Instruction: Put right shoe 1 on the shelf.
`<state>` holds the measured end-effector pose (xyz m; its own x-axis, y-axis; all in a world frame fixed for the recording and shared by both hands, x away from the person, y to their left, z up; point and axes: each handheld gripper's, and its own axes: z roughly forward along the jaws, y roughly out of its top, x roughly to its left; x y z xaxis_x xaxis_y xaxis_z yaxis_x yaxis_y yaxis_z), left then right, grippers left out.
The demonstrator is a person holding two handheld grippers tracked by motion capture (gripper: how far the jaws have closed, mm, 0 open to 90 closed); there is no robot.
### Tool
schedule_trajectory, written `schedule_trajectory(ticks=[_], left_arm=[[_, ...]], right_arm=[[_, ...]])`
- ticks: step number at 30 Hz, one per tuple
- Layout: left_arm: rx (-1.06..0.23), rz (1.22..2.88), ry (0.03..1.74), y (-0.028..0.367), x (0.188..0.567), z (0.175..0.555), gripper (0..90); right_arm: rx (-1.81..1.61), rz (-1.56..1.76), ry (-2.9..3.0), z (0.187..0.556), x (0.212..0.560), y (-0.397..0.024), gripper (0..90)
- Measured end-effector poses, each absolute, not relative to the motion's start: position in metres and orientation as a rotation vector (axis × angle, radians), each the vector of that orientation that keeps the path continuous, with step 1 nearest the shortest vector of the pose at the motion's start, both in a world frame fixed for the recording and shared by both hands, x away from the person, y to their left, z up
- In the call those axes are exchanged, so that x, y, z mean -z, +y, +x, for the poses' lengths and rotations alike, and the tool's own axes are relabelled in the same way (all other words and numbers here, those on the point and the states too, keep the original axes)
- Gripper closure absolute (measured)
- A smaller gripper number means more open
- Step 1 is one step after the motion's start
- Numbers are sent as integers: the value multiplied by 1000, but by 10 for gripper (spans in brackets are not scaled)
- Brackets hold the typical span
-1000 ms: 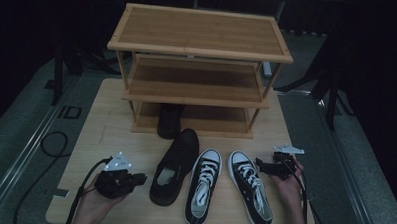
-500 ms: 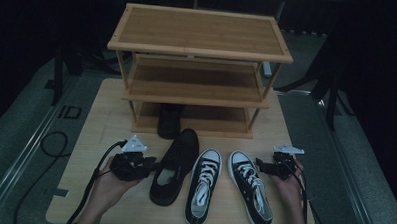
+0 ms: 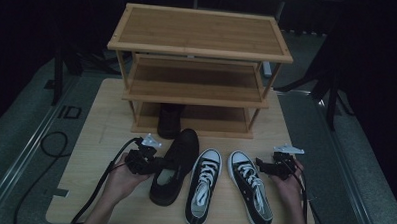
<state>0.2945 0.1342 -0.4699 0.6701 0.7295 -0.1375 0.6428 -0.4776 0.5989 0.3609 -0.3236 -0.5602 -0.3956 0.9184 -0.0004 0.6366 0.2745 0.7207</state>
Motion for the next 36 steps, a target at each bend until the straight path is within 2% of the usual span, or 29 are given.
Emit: schedule_trajectory(ticks=[1,3,12,36], left_arm=[[-189,2262,1045,132,469,294,872],[-199,2252,1039,133,469,295,878],[-196,2113,1065,138,460,303,884],[-218,1947,1096,142,441,316,884]], right_arm=[[-907,1402,2131,361,560,-324,148],[-907,1402,2131,361,560,-324,148],[-907,1402,2131,361,560,-324,148],[-907,1402,2131,361,560,-323,148]])
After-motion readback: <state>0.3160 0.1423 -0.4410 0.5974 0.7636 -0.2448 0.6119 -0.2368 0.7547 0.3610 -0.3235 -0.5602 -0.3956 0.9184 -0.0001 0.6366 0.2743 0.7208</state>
